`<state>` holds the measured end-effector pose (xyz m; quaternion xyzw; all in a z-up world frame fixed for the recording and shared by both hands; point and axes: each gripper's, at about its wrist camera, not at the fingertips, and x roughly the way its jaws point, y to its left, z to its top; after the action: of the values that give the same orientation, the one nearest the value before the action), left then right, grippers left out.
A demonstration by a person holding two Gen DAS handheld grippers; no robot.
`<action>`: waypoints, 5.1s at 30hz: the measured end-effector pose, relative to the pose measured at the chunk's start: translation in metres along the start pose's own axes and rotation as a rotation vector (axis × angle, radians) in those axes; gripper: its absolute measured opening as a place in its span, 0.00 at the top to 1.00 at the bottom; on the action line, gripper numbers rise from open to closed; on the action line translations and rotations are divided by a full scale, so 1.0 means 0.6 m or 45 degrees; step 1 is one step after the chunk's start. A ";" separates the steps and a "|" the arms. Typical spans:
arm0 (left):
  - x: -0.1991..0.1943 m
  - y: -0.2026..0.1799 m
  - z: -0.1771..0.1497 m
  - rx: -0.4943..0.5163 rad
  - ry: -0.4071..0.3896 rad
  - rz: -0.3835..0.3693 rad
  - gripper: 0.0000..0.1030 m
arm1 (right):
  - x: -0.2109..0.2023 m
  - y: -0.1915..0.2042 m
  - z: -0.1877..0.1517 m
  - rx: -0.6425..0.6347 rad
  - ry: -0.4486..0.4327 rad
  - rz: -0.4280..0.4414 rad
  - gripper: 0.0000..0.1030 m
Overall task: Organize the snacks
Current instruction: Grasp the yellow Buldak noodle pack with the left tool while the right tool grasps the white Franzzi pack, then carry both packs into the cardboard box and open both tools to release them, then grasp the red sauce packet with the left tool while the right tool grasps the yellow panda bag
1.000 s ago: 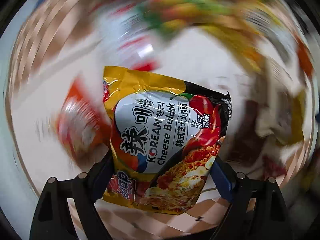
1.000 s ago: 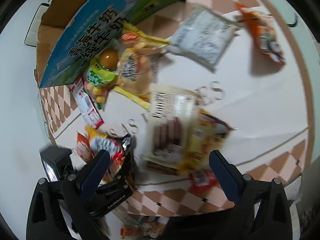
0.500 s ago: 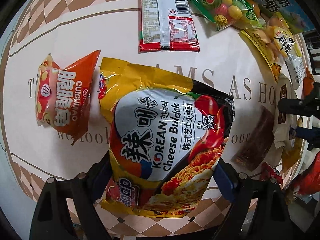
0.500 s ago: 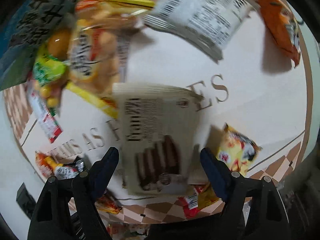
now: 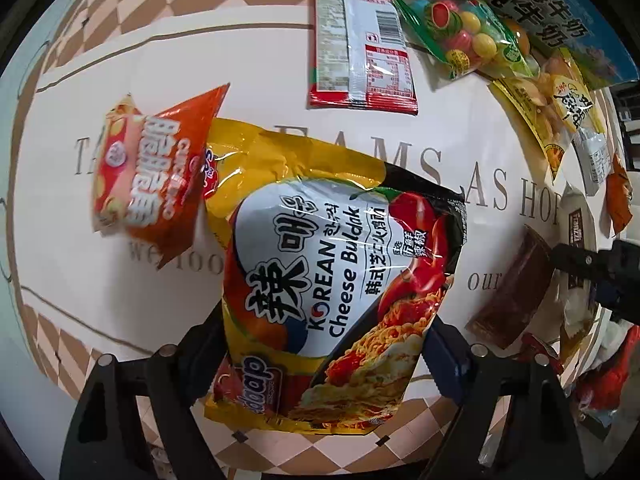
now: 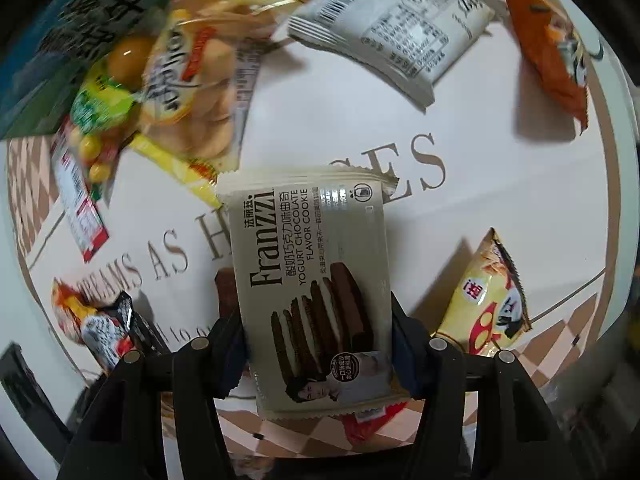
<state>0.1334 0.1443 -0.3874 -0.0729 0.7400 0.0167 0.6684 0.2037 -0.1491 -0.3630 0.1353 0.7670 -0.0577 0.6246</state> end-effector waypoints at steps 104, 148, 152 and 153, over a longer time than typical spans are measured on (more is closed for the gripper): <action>-0.228 -0.231 -0.016 0.106 -0.162 0.100 0.15 | -0.118 -0.178 -0.043 0.328 0.065 0.435 0.09; 0.002 -0.275 -0.024 0.192 0.111 0.018 0.49 | -0.052 -0.131 0.033 -0.053 -0.008 -0.079 0.43; 0.003 -0.278 -0.026 0.180 0.105 0.036 0.49 | -0.054 -0.118 0.033 -0.080 -0.013 -0.102 0.42; 0.002 -0.279 -0.024 0.179 0.100 0.043 0.49 | -0.054 -0.118 0.035 -0.072 -0.012 -0.100 0.42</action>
<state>0.1409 -0.0228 -0.3751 -0.0138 0.7663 -0.0268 0.6418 0.2095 -0.2263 -0.3415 0.0871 0.7701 -0.0612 0.6290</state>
